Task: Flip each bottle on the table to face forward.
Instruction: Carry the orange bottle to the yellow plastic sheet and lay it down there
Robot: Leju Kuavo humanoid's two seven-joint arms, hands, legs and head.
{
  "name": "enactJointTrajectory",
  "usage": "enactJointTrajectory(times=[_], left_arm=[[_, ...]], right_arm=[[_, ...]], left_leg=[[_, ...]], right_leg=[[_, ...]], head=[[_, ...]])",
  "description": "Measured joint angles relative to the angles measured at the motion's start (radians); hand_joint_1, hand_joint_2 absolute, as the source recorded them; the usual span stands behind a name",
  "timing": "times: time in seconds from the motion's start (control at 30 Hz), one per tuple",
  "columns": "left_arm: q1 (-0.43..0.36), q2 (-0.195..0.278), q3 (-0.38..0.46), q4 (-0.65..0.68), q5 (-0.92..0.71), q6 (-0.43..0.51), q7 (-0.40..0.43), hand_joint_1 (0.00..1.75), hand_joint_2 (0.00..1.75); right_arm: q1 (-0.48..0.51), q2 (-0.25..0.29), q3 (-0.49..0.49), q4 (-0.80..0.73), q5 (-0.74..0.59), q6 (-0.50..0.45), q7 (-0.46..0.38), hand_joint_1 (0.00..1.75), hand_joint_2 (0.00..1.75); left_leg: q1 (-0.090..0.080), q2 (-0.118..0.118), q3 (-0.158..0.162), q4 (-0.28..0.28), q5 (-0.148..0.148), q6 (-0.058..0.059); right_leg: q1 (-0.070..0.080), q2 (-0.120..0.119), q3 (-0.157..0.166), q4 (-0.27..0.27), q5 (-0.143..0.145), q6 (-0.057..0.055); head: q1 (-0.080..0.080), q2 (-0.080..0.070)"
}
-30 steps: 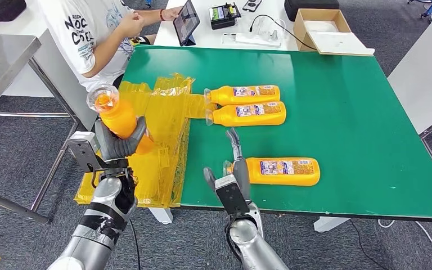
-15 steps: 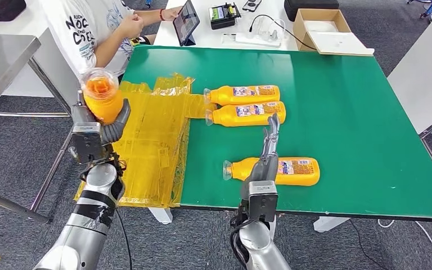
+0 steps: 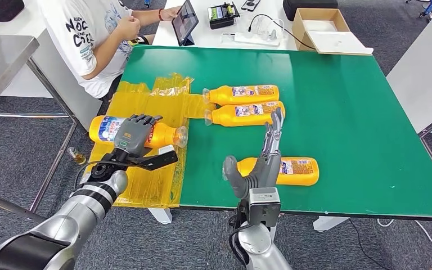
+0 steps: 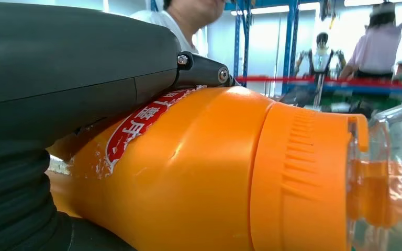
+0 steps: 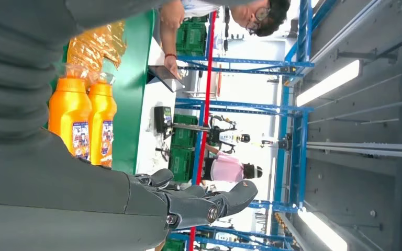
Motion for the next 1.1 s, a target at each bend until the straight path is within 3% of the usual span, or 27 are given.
enactJointTrajectory(times=[0.23, 0.47, 0.77, 0.8, 0.9, 0.93, 1.07, 1.1], left_arm=[[-0.022, 0.028, -0.039, 0.079, -0.008, -0.012, 0.002, 1.75, 1.75], [-0.033, 0.045, -0.063, 0.114, -0.03, -0.088, -0.001, 1.75, 1.75], [-0.038, 0.048, -0.048, 0.134, 0.064, -0.192, -0.04, 1.7, 1.75], [-0.038, 0.048, -0.042, 0.136, 0.076, -0.211, -0.046, 1.51, 1.75], [-0.039, 0.047, -0.024, 0.141, 0.101, -0.273, -0.064, 0.27, 1.75], [-0.04, 0.046, -0.019, 0.143, 0.107, -0.291, -0.068, 0.02, 1.75], [-0.041, 0.04, 0.002, 0.148, 0.139, -0.345, -0.08, 0.0, 0.0], [-0.041, 0.038, 0.011, 0.149, 0.153, -0.359, -0.084, 0.0, 0.0]], right_arm=[[-0.003, -0.003, 0.007, 0.0, -0.002, 0.003, 0.0, 0.0, 1.75], [-0.005, -0.004, 0.008, 0.0, -0.009, 0.013, 0.0, 0.0, 1.75], [-0.005, -0.004, 0.008, 0.0, -0.008, 0.03, 0.0, 0.0, 1.75], [-0.005, -0.004, 0.008, 0.001, -0.006, 0.035, 0.0, 0.0, 1.75], [-0.005, -0.004, 0.007, 0.006, -0.002, 0.058, 0.0, 0.0, 1.75], [-0.005, -0.004, 0.007, 0.009, -0.001, 0.065, 0.0, 0.0, 1.75], [-0.005, -0.002, 0.006, 0.022, 0.002, 0.087, 0.0, 0.0, 1.75], [-0.006, -0.002, 0.006, 0.026, 0.003, 0.095, 0.0, 0.0, 1.75]], left_leg=[[0.0, 0.0, -0.001, 0.0, 0.0, 0.0], [0.0, -0.001, -0.001, 0.0, 0.0, 0.0], [0.0, -0.001, -0.001, 0.0, 0.0, 0.0], [0.0, -0.001, -0.001, 0.0, 0.0, 0.0], [0.0, -0.001, -0.001, 0.0, 0.0, 0.0], [0.0, -0.001, -0.001, 0.0, 0.0, 0.0], [0.0, -0.001, 0.0, 0.0, 0.0, 0.0], [0.0, -0.001, 0.0, 0.0, 0.0, 0.0]], right_leg=[[0.0, 0.0, 0.0, 0.0, 0.0, 0.0], [0.0, 0.0, 0.0, 0.0, 0.0, 0.0], [0.0, 0.0, 0.0, 0.0, 0.0, 0.0], [0.0, 0.0, 0.0, 0.0, 0.0, 0.0], [0.0, 0.0, 0.0, 0.0, 0.0, 0.0], [0.0, 0.0, 0.0, 0.0, 0.0, 0.0], [0.0, 0.0, 0.001, 0.0, 0.0, 0.0], [0.0, 0.0, 0.001, 0.0, 0.0, 0.0]], head=[[0.0, 0.0], [0.0, 0.0], [0.0, 0.0], [0.0, 0.0], [0.0, 0.0], [0.0, 0.0], [0.0, 0.0], [0.0, 0.0]])
